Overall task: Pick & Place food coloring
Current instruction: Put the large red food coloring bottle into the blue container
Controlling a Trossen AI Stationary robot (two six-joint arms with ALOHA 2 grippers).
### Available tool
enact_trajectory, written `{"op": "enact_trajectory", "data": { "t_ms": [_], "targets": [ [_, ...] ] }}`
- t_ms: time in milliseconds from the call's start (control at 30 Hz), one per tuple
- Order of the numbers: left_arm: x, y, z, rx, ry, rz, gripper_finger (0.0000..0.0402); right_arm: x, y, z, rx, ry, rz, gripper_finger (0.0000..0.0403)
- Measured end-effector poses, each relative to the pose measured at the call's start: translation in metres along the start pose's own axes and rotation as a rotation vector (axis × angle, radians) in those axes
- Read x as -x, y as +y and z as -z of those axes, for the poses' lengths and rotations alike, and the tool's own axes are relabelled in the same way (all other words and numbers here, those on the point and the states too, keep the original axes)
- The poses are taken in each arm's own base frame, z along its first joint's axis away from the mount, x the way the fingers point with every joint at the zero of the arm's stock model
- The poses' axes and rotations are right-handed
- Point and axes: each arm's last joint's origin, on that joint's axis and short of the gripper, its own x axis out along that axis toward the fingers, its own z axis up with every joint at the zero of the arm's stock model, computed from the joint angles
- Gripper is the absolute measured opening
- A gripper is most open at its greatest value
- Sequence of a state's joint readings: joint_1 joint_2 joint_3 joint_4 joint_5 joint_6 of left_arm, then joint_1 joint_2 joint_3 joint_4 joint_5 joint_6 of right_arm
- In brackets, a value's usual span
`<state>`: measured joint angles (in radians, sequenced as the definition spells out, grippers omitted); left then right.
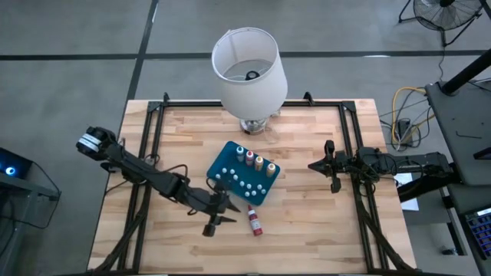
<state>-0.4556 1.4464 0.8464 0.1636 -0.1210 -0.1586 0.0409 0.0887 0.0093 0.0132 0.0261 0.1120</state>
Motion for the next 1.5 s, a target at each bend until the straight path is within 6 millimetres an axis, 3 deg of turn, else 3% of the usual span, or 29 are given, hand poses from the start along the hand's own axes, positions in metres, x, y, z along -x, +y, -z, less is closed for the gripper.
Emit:
{"op": "enact_trajectory", "data": {
  "t_ms": [533,733,1067,1267,1500],
  "targets": [
    [-0.044,-0.011,-0.041,0.385,0.038,-0.054,0.0131,0.0,0.0,0.0,0.0,0.0,0.0,0.0008],
    [-0.041,-0.011,-0.046,0.725,0.115,-0.114,0.0131,0.0,0.0,0.0,0.0,-0.001,0.0,0.0008],
    [-0.039,-0.012,-0.055,1.224,0.079,-0.137,0.0131,0.0,0.0,0.0,0.0,0.0,0.0,0.0009],
    [-0.039,-0.012,-0.058,1.35,0.045,-0.115,0.0131,0.0,0.0,0.0,0.0,-0.001,0.0,0.0008],
    [-0.039,-0.012,-0.063,1.325,-0.011,-0.094,0.0131,0.0,0.0,0.0,0.0,0.0,0.0,0.0008]
  ]
}}
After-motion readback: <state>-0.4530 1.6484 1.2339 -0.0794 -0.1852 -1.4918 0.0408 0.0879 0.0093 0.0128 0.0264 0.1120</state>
